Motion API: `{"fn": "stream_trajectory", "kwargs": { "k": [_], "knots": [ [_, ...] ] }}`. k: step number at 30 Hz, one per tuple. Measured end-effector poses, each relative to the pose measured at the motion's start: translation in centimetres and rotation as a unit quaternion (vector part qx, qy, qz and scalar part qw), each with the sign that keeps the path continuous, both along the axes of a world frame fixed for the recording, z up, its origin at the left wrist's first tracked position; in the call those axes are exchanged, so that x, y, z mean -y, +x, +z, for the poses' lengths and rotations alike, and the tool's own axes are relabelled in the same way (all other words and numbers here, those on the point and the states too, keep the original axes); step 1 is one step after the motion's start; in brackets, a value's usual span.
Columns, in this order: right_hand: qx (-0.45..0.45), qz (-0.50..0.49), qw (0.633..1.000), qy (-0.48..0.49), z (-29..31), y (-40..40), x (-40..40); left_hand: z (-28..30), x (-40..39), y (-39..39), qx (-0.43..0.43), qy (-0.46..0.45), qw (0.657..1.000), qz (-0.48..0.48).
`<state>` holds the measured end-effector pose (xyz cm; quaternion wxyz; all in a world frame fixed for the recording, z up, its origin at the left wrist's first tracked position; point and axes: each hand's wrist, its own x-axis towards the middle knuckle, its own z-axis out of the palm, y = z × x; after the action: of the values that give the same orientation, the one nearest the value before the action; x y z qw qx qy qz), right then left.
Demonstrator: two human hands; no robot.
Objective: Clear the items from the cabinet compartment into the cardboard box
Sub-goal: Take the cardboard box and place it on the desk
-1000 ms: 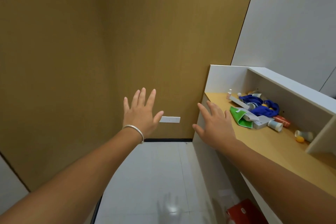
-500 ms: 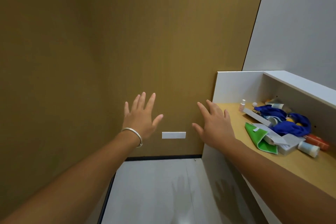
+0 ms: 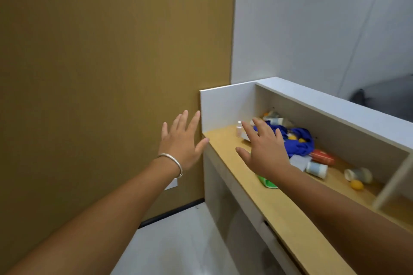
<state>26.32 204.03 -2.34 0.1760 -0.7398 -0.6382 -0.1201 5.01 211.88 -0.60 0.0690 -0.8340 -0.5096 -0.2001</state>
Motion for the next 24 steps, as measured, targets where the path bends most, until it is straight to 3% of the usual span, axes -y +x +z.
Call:
{"fn": "stream_trajectory", "kwargs": {
  "k": [5, 11, 17, 24],
  "knots": [
    [0.004, -0.132, 0.991, -0.010, -0.6, 8.4, 0.5, -0.7, -4.7, 11.3, -0.010, -0.003, 0.991, -0.132],
    [-0.009, -0.297, 0.955, -0.006, 0.1, 16.4, 4.9, -0.9, -5.7, 24.7, -0.016, 0.004, 0.954, -0.298],
    [0.011, -0.446, 0.895, -0.011, 1.2, 20.1, 12.5, -0.9, -1.0, 35.4, 0.005, -0.008, 0.886, -0.464],
    [0.032, -0.597, 0.801, 0.007, 3.4, 20.5, 25.4, -0.3, 10.2, 43.0, 0.023, -0.034, 0.789, -0.613]
  ]
}}
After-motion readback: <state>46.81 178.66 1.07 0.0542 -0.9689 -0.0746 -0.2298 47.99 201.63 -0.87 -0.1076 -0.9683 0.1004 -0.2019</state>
